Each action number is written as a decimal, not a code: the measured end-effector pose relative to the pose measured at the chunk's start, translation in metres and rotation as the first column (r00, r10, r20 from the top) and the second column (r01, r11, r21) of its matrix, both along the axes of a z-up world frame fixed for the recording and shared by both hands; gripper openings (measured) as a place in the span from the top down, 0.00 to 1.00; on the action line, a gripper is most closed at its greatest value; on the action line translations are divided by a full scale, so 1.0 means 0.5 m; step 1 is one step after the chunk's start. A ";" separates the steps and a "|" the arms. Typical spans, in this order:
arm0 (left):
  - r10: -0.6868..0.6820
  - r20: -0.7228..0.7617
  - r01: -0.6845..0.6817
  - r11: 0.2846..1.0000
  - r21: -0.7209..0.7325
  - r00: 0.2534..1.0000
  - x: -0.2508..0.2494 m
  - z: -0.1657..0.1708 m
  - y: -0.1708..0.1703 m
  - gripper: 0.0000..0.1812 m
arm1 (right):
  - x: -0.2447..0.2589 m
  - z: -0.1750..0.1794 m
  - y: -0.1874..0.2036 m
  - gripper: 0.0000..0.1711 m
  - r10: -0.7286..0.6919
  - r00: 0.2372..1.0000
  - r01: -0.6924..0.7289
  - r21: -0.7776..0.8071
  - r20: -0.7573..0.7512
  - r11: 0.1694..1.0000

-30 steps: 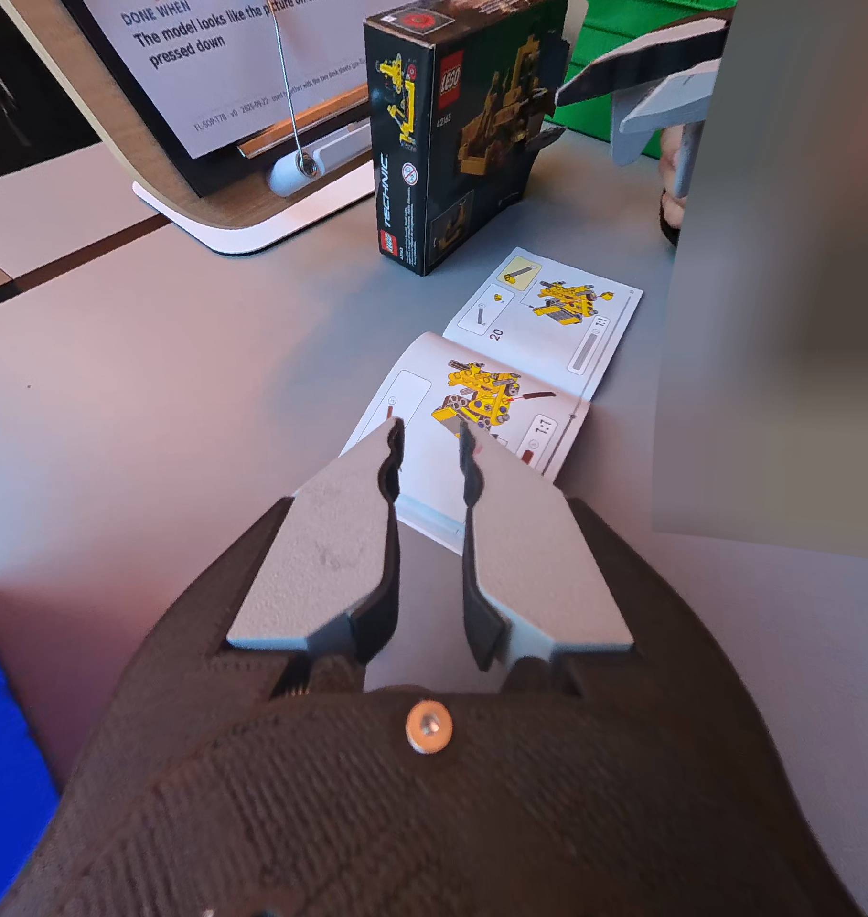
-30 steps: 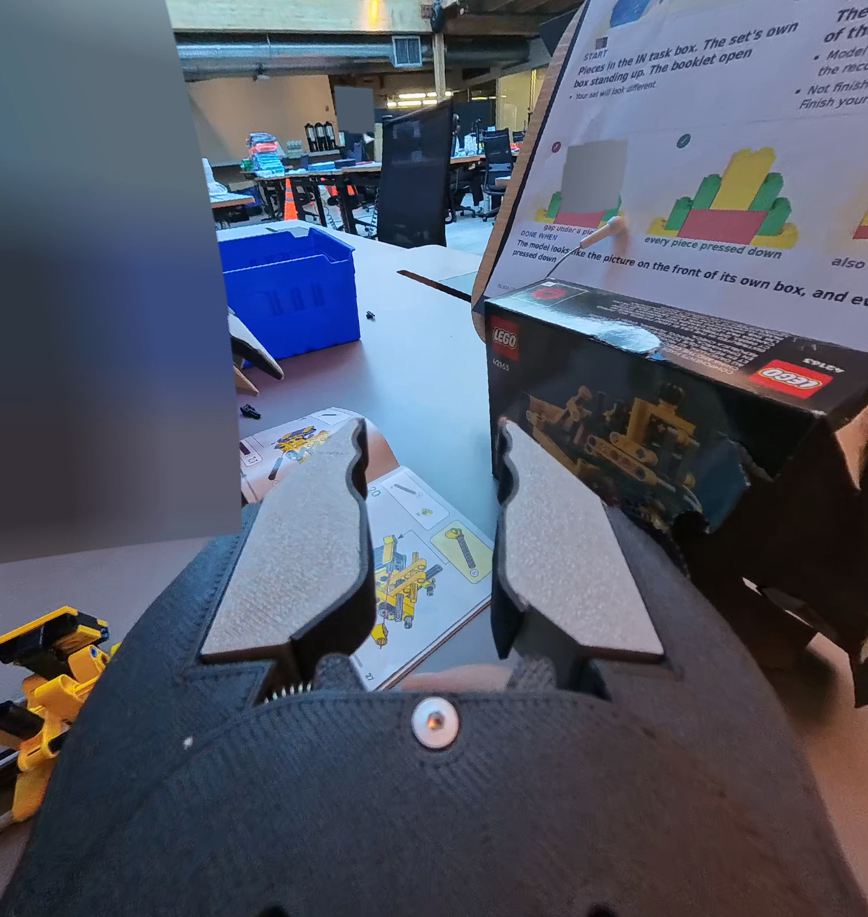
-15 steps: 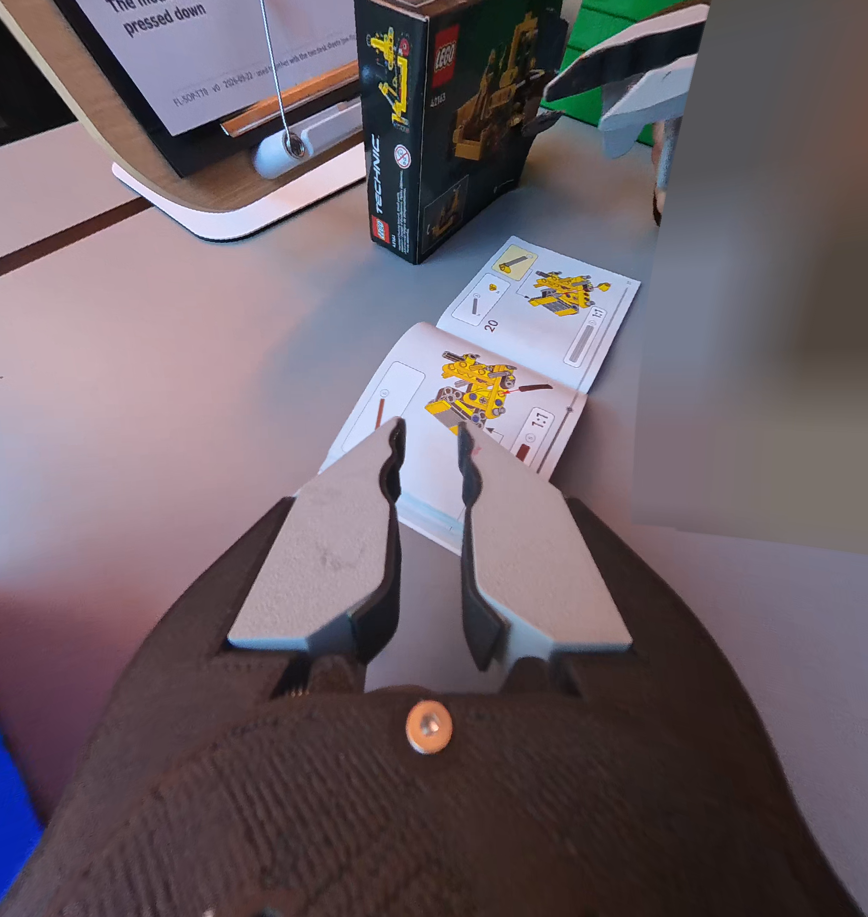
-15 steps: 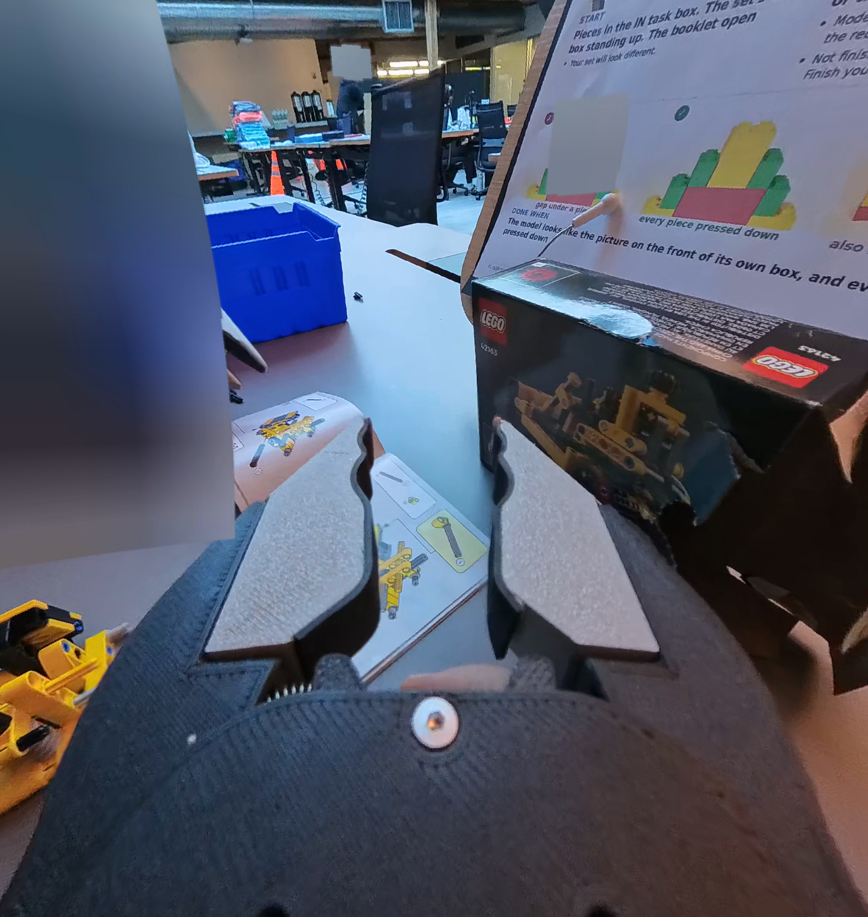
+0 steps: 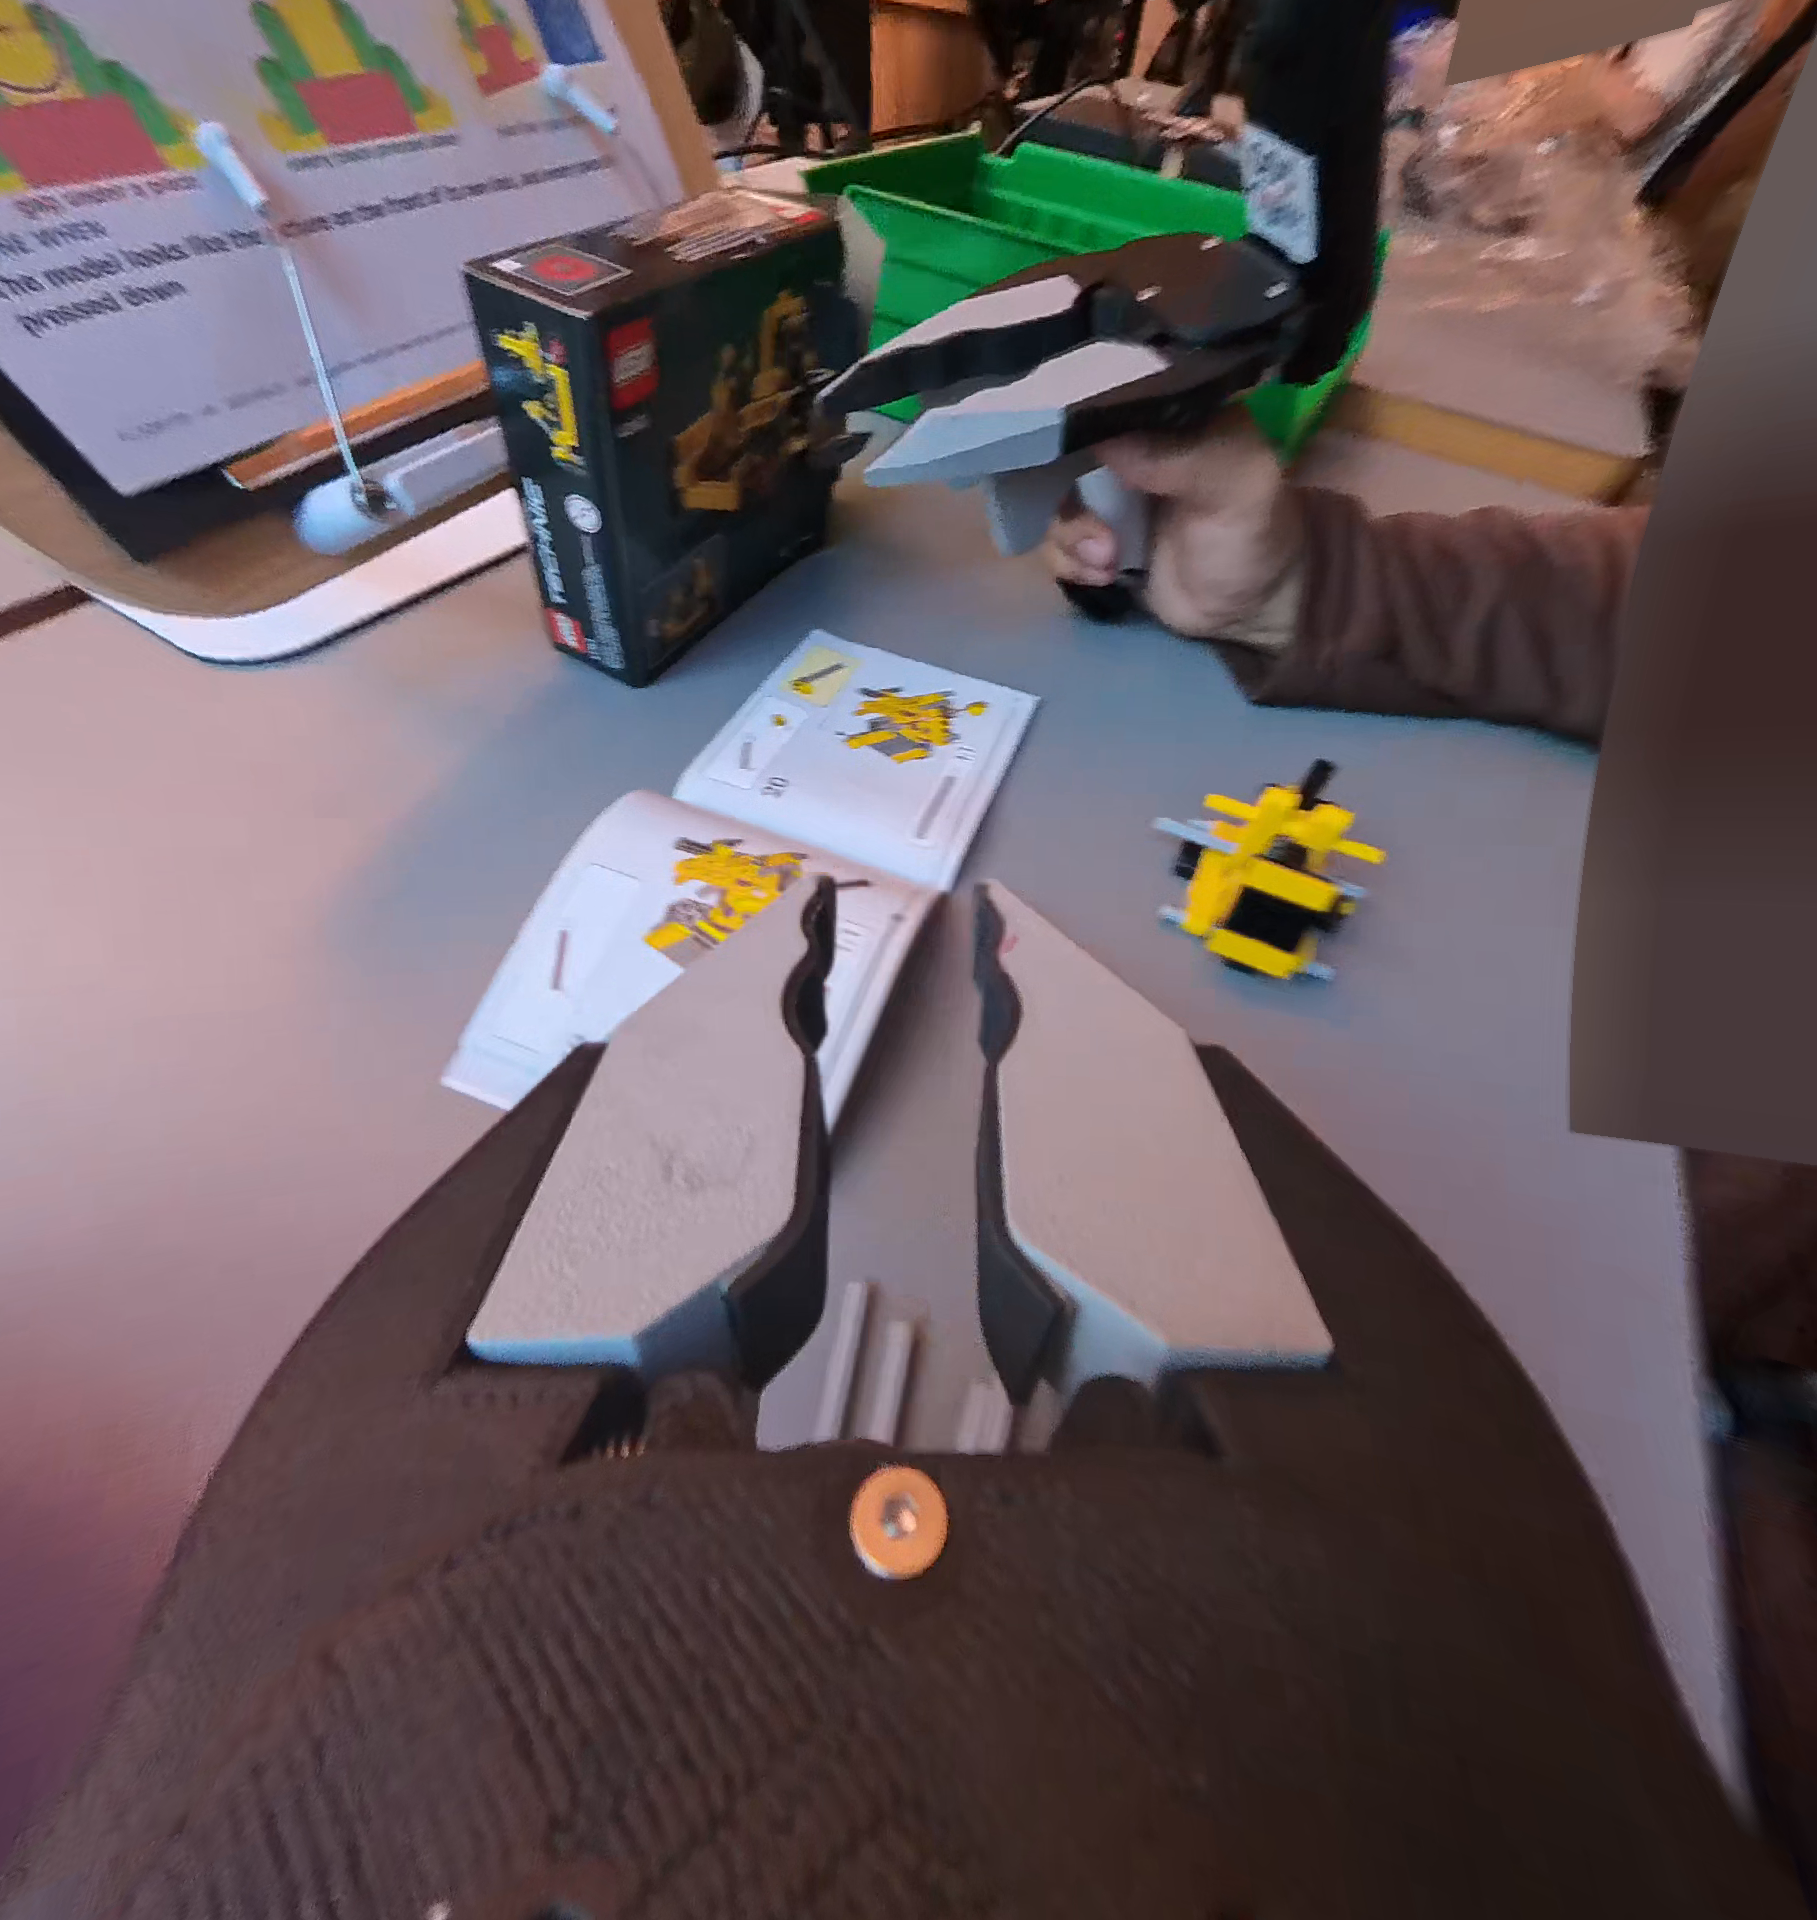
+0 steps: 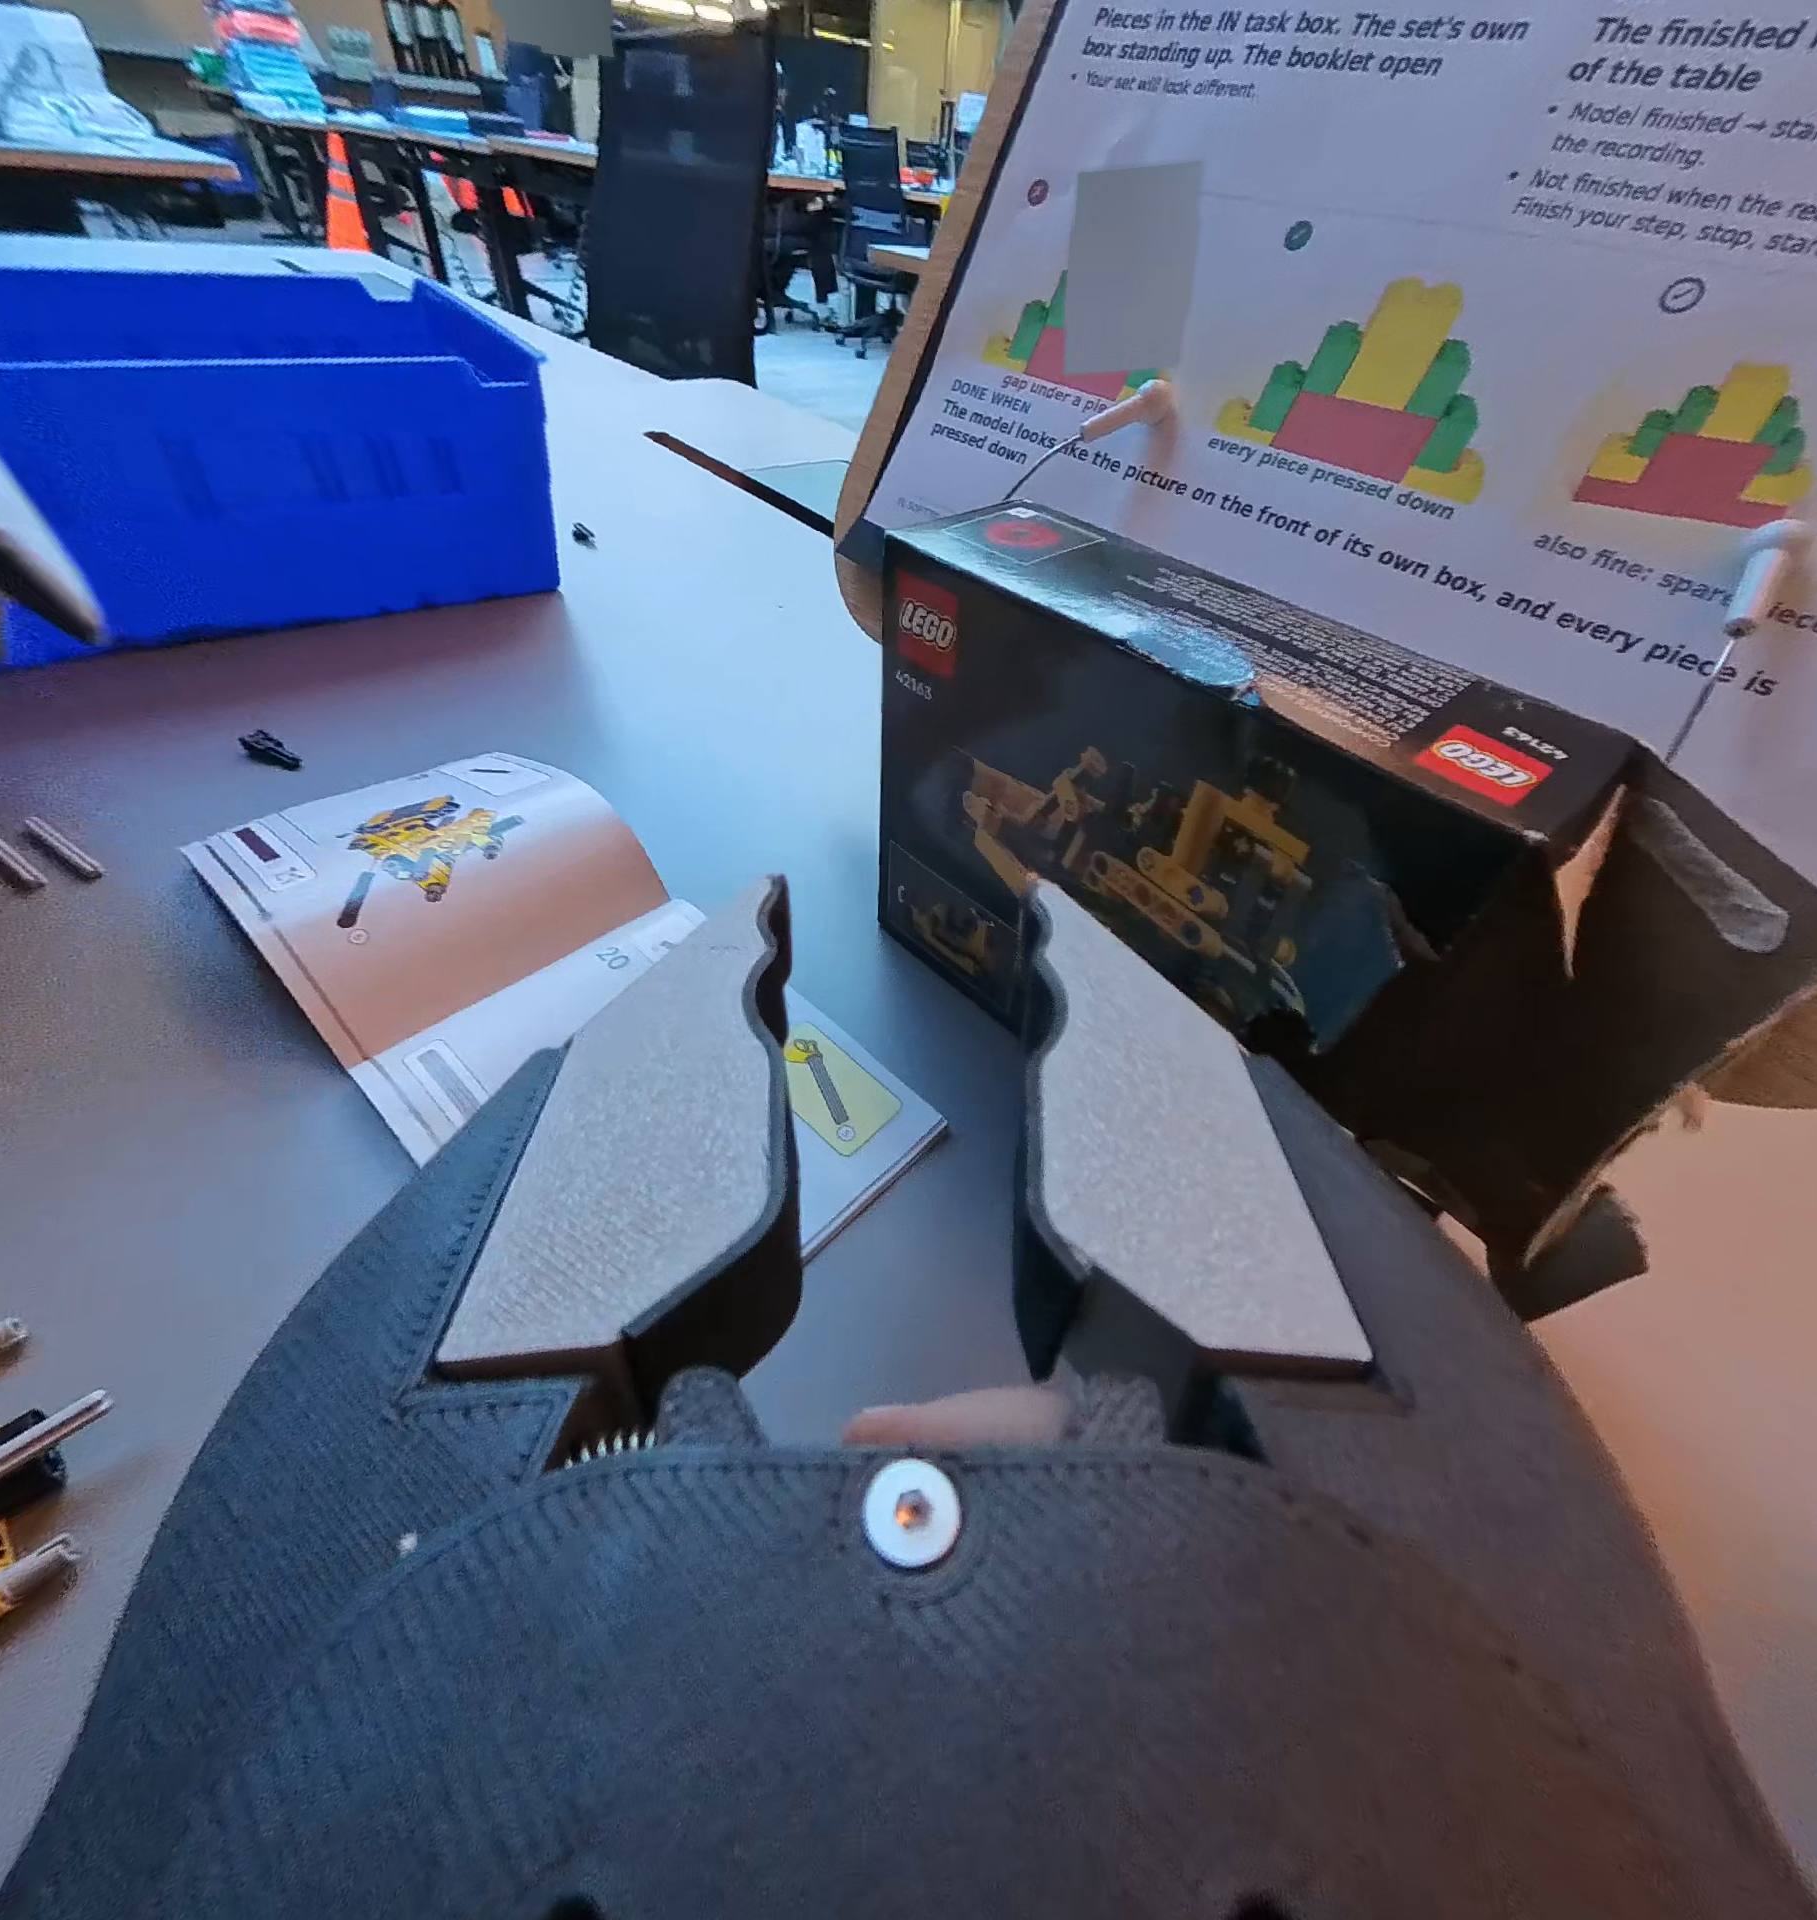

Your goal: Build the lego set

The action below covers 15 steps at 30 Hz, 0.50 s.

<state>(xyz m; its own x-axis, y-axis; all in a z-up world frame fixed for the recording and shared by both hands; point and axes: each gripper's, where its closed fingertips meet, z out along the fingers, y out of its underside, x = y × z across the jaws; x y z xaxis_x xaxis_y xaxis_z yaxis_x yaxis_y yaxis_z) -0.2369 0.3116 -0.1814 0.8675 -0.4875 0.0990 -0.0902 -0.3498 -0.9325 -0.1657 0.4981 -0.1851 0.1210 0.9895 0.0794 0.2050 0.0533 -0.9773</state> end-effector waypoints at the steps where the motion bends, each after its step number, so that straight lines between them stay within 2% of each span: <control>1: -0.022 0.027 0.022 1.000 -0.015 0.999 0.008 0.006 -0.022 0.86 | 0.000 -0.002 -0.001 0.76 -0.007 1.000 0.007 0.011 0.007 1.000; 3: -0.048 0.043 0.049 0.999 -0.021 0.998 0.011 0.022 -0.075 0.86 | 0.002 -0.004 -0.005 0.76 -0.013 1.000 0.013 0.033 0.017 0.999; 6: -0.070 0.007 0.070 0.997 0.042 0.997 0.000 0.066 -0.164 0.84 | 0.003 -0.004 -0.007 0.77 -0.020 1.000 0.018 0.052 0.022 0.998; 8: -0.263 0.068 0.262 0.965 0.025 0.962 0.037 0.090 -0.262 0.81 | 0.004 -0.003 -0.004 0.77 -0.030 0.999 0.029 0.054 0.018 0.998; 10: -0.457 0.144 0.464 0.886 -0.013 0.878 0.065 0.108 -0.373 0.84 | 0.005 -0.003 0.000 0.76 -0.038 0.999 0.037 0.053 0.015 0.998; 11: -0.475 0.117 0.482 0.876 -0.030 0.872 0.057 0.107 -0.406 0.88 | 0.005 -0.003 0.001 0.76 -0.042 0.999 0.041 0.054 0.014 0.998; 13: -0.416 0.021 0.417 0.907 -0.059 0.909 0.019 0.099 -0.440 0.82 | 0.006 -0.002 0.002 0.77 -0.047 0.999 0.046 0.058 0.013 0.997; 15: -0.383 -0.003 0.382 0.920 -0.083 0.924 -0.018 0.104 -0.473 0.81 | 0.011 0.007 0.004 0.81 -0.062 0.998 0.062 0.086 -0.005 0.994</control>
